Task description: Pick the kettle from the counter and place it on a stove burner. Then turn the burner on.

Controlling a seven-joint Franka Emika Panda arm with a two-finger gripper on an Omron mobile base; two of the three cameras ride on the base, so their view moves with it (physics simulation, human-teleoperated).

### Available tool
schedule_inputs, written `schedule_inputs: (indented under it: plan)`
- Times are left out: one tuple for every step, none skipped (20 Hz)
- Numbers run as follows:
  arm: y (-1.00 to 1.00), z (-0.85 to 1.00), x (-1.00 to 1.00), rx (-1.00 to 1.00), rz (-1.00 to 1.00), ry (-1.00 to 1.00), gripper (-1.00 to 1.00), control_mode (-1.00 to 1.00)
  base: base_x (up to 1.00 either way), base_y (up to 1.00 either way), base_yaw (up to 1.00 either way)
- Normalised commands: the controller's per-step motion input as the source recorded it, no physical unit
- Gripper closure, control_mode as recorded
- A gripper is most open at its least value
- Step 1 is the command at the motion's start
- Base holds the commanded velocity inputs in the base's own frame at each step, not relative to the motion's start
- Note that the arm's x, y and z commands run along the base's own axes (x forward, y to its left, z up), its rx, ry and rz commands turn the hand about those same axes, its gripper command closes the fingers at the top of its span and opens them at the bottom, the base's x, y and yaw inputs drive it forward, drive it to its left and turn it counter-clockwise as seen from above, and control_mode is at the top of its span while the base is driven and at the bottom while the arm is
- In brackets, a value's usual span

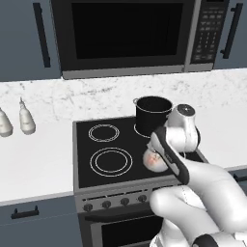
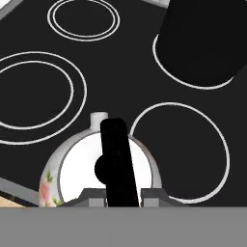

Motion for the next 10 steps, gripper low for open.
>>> schedule_inputs:
  plan:
    - [0.85,0.00,0.24,0.00,0.00,-0.03,1.00,-1.00,0.00,0.00,0.00]
    - [0.86,0.00,0.26,0.00,0.00,-0.04,1.00,-1.00,0.00,0.00,0.00]
    - [0.83,0.00,0.25,0.00,0.00,-0.04,1.00,-1.00,0.00,0.00,0.00]
    - [0.78,0.04,0.26,0.00,0.00,-0.05,1.00,-1.00,0.00,0.00,0.00]
    - [0.68,0.13,0.21,0.00,0.00,-0.04,1.00,-1.00,0.00,0.00,0.00]
    - [0.60,0.12,0.14,0.00,0.00,-0.04,1.00,-1.00,0.00,0.00,0.00]
    - [0.51,0.10,0.06,0.00,0.00,0.00,1.00,-1.00,0.00,0.00,0.00]
    - [0.44,0.01,0.01,0.00,0.00,-0.01,1.00,-1.00,0.00,0.00,0.00]
    - [0.41,0.00,0.09,0.00,0.00,-0.05,1.00,-1.00,0.00,0.00,0.00]
    - [0.41,0.06,0.13,0.00,0.00,-0.03,1.00,-1.00,0.00,0.00,0.00]
